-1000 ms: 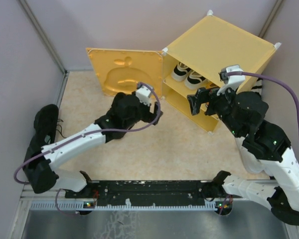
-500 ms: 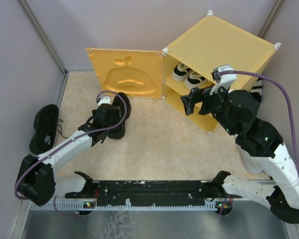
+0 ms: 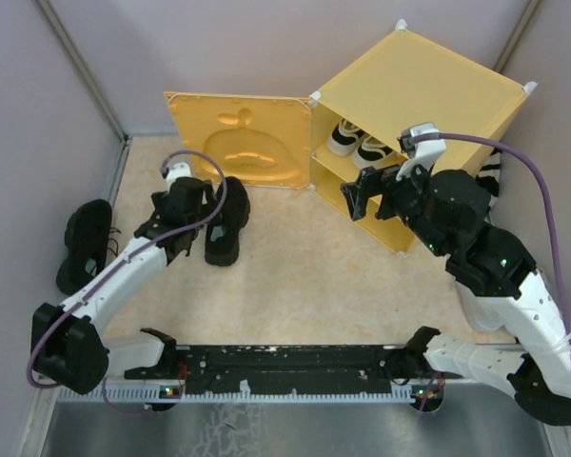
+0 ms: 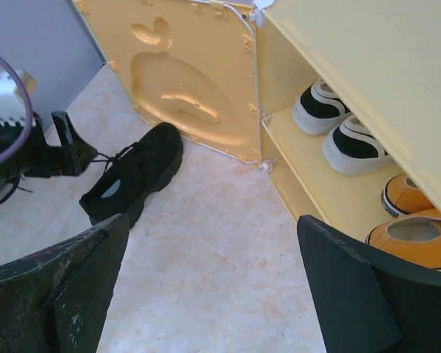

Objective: Place and organize the shoes in the shoe cabinet

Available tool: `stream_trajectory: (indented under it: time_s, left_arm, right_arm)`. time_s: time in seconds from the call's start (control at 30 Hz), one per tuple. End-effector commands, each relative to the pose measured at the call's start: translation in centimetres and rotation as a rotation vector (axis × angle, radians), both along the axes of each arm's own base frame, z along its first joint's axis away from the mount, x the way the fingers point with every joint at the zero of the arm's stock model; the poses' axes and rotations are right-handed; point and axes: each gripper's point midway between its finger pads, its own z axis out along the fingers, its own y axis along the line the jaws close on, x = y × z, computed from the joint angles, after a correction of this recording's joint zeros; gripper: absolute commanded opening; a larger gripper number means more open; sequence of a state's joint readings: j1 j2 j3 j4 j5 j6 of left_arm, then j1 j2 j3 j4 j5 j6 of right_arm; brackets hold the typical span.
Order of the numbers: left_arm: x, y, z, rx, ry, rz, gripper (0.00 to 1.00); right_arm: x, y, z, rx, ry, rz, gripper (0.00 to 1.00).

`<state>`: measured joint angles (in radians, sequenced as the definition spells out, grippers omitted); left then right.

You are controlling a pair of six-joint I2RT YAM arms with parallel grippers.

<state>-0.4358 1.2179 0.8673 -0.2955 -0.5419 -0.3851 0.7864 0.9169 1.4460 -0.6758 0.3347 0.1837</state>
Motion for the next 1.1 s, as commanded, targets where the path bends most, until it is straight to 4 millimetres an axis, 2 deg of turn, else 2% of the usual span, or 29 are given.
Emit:
stream_trajectory:
  time_s: [0.0, 0.1, 0.2, 0.3, 0.4, 0.57, 0.7, 0.87, 1.07]
  left_arm:
    - [0.2, 5.7, 2.4, 0.083, -0.010, 0.173, 1.00]
    - [-0.1, 11.3, 1.1, 0.084, 0.031, 0.348, 1.00]
    - [-2.0, 16.9, -0.5, 0.137, 0.078, 0.558, 1.00]
    - [-3.9, 20.6, -1.2, 0.240, 0.095, 0.699, 1.00]
    - [-5.8, 23.5, -1.5, 0.335, 0.121, 0.812, 1.00]
    - [-7.8, 26.0, -1.1, 0.458, 0.147, 0.889, 1.00]
    - [-8.6, 26.6, -1.3, 0.506, 0.160, 0.898, 1.00]
    - [-8.1, 26.4, -2.6, 0.498, 0.177, 0.868, 1.00]
    - [-7.2, 28.0, -1.8, 0.570, 0.190, 0.906, 1.00]
  right_arm:
    - [0.3, 1.0, 1.6, 0.035, -0.039, 0.035, 0.98]
    - [0.3, 2.0, 1.1, 0.043, -0.020, 0.072, 0.98]
    - [-0.1, 3.1, 0.5, 0.058, 0.004, 0.125, 0.98]
    - [-0.6, 3.6, 0.0, 0.077, 0.021, 0.163, 0.98]
    - [-1.2, 3.6, -0.3, 0.092, 0.027, 0.181, 0.98]
    - [-2.2, 3.2, -0.5, 0.114, 0.026, 0.201, 0.98]
    - [-2.9, 2.7, -0.6, 0.128, 0.021, 0.200, 0.98]
    - [-3.6, 1.9, -0.1, 0.149, -0.002, 0.198, 0.98]
    - [-4.0, 0.8, -0.1, 0.158, -0.008, 0.167, 0.98]
